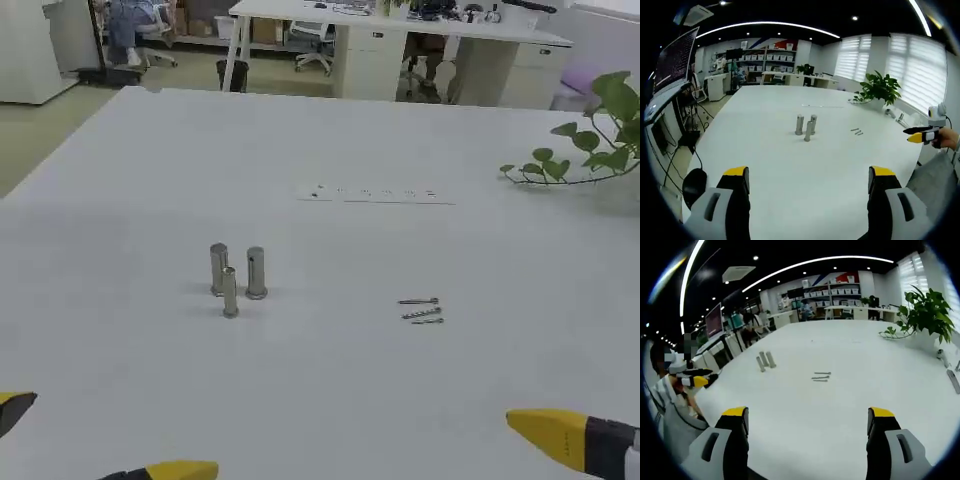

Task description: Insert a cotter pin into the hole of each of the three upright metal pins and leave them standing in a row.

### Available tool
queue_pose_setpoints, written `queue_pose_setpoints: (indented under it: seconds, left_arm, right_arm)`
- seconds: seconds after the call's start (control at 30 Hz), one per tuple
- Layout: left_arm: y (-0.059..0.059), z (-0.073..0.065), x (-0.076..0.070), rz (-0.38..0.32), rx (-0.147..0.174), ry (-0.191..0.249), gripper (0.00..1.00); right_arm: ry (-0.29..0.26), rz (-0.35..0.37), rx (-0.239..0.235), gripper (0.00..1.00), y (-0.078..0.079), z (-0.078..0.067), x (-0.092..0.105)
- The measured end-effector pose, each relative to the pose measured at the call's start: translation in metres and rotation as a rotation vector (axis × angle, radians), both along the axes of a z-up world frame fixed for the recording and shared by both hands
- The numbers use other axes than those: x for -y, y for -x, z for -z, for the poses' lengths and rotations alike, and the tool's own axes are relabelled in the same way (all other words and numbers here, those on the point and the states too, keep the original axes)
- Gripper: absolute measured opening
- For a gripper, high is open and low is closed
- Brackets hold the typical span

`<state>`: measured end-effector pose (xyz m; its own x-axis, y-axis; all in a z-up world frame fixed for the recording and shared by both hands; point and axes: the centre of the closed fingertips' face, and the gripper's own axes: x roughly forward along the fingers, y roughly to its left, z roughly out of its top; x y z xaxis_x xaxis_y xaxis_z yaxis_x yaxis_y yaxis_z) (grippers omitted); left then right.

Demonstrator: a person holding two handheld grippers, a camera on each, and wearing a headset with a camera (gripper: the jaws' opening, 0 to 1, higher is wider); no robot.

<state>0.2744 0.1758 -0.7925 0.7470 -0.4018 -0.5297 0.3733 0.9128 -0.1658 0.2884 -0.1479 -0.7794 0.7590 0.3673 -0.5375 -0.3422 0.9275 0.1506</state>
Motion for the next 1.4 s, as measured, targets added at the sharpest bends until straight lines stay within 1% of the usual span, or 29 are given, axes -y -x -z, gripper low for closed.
queue_pose_setpoints:
  seconds: [0.13, 0.27, 0.37, 0.43, 0.57, 0.67, 0.77, 0.87, 0.97, 1.0, 1.03, 1.17, 1.33, 1.4]
  left_arm:
    - [0.000, 0.001, 0.000, 0.002, -0.007, -0.001, 0.99]
    - [-0.001, 0.002, -0.001, -0.003, -0.007, 0.005, 0.99]
    - [0.000, 0.004, -0.002, -0.007, -0.014, 0.005, 0.99]
    - [0.001, 0.005, -0.002, -0.008, -0.018, 0.009, 0.96]
    - [0.002, 0.006, -0.003, -0.009, -0.024, 0.023, 0.96]
    - [0.001, 0.004, -0.003, -0.009, -0.015, 0.022, 0.96]
    - [0.001, 0.004, -0.004, -0.013, -0.017, 0.023, 0.96]
    - [0.001, 0.004, -0.004, -0.016, -0.018, 0.027, 0.96]
    - [0.001, 0.006, -0.003, -0.009, -0.016, 0.033, 0.93]
    - [0.003, 0.009, -0.001, -0.004, -0.036, 0.045, 0.91]
    - [0.005, 0.011, 0.000, -0.003, -0.049, 0.053, 0.90]
    - [0.006, 0.013, 0.002, 0.003, -0.043, 0.053, 0.89]
    - [0.005, 0.013, 0.005, 0.011, -0.051, 0.058, 0.88]
    - [0.004, 0.014, 0.003, -0.003, -0.061, 0.065, 0.88]
  right_arm:
    - [0.000, -0.010, -0.005, 1.00, 0.000, 0.000, -0.003]
    - [0.003, -0.017, -0.010, 1.00, 0.000, 0.001, -0.005]
    - [0.003, -0.019, -0.012, 1.00, -0.001, 0.001, -0.006]
    - [0.006, -0.022, -0.013, 1.00, -0.001, 0.001, -0.007]
    - [0.005, -0.026, -0.016, 1.00, 0.000, 0.001, -0.009]
    - [0.006, -0.024, -0.018, 1.00, 0.000, 0.002, -0.009]
    - [0.022, -0.008, -0.006, 1.00, -0.002, 0.001, -0.005]
    - [0.045, -0.021, -0.006, 1.00, -0.002, 0.001, -0.005]
    - [0.043, -0.021, 0.000, 1.00, -0.003, 0.000, -0.006]
    - [0.028, -0.028, -0.001, 1.00, -0.003, 0.000, -0.008]
    - [0.025, -0.033, -0.004, 1.00, -0.002, 0.000, -0.010]
    - [0.039, -0.045, -0.010, 1.00, -0.001, 0.002, -0.012]
    - [0.051, -0.058, -0.018, 1.00, -0.001, 0.003, -0.014]
    - [0.050, -0.061, -0.022, 1.00, -0.001, 0.003, -0.015]
